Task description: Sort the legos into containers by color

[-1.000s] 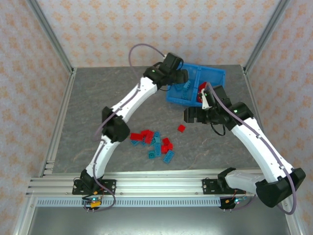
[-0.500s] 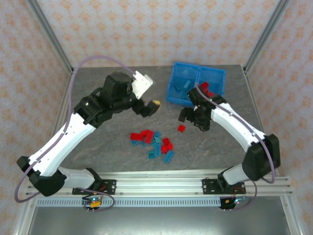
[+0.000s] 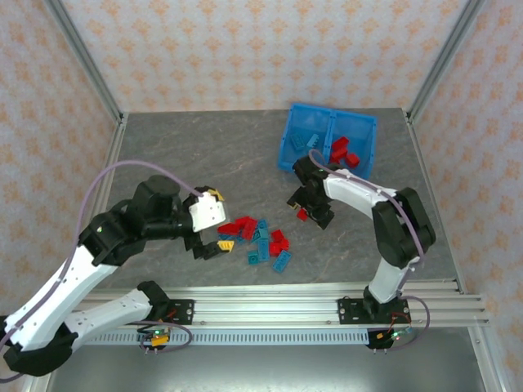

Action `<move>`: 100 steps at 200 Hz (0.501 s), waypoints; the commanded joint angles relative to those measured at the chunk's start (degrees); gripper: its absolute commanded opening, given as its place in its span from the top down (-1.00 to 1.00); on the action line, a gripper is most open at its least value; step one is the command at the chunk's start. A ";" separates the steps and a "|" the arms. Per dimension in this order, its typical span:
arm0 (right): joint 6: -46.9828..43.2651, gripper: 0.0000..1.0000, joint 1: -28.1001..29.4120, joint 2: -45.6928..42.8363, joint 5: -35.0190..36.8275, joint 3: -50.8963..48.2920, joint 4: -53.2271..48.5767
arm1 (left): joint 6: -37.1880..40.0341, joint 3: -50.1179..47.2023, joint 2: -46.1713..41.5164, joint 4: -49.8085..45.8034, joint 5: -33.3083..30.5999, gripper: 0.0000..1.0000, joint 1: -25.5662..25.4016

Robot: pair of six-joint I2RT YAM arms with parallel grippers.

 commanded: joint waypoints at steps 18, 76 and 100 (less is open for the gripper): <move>1.82 -0.59 0.50 4.97 2.64 1.71 2.33 | -0.21 -2.68 -5.02 0.47 0.15 -0.99 -0.15; 2.23 0.25 0.73 1.89 7.27 -4.28 5.23 | -1.84 -4.17 -7.98 -0.37 -0.09 -0.99 -0.15; 0.11 0.41 0.75 -0.20 8.05 -4.97 5.34 | -0.51 -5.24 -8.77 0.69 -0.70 -0.99 -0.15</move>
